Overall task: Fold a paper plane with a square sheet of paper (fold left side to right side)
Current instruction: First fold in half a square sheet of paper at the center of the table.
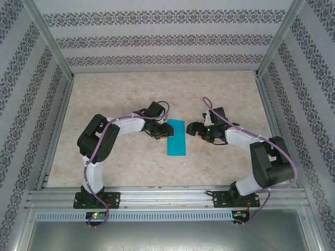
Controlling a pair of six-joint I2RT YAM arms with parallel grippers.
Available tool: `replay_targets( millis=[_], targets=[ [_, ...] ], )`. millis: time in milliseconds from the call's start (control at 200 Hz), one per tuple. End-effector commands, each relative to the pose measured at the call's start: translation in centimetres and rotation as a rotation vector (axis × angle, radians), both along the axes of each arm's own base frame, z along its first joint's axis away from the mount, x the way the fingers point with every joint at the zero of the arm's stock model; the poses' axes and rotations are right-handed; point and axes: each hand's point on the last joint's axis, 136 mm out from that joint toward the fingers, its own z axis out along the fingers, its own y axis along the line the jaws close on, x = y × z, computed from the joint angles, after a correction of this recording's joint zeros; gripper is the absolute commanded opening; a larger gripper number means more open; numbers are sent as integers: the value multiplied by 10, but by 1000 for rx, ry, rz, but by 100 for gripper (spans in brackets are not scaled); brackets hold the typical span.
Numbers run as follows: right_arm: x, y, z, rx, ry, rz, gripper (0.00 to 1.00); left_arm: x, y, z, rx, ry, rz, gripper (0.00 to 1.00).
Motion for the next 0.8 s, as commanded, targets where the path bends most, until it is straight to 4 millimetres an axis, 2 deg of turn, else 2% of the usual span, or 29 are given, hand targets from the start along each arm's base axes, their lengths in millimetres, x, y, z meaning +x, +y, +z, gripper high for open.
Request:
replay_targets(
  millis=[0,794],
  targets=[
    [-1,5,-2,2,6,5,86,-27,5,-47,115,98,-18,41],
    [-1,3,1,-12,-9,3,86,-31,7,-53,143,111,-50,38]
  ],
)
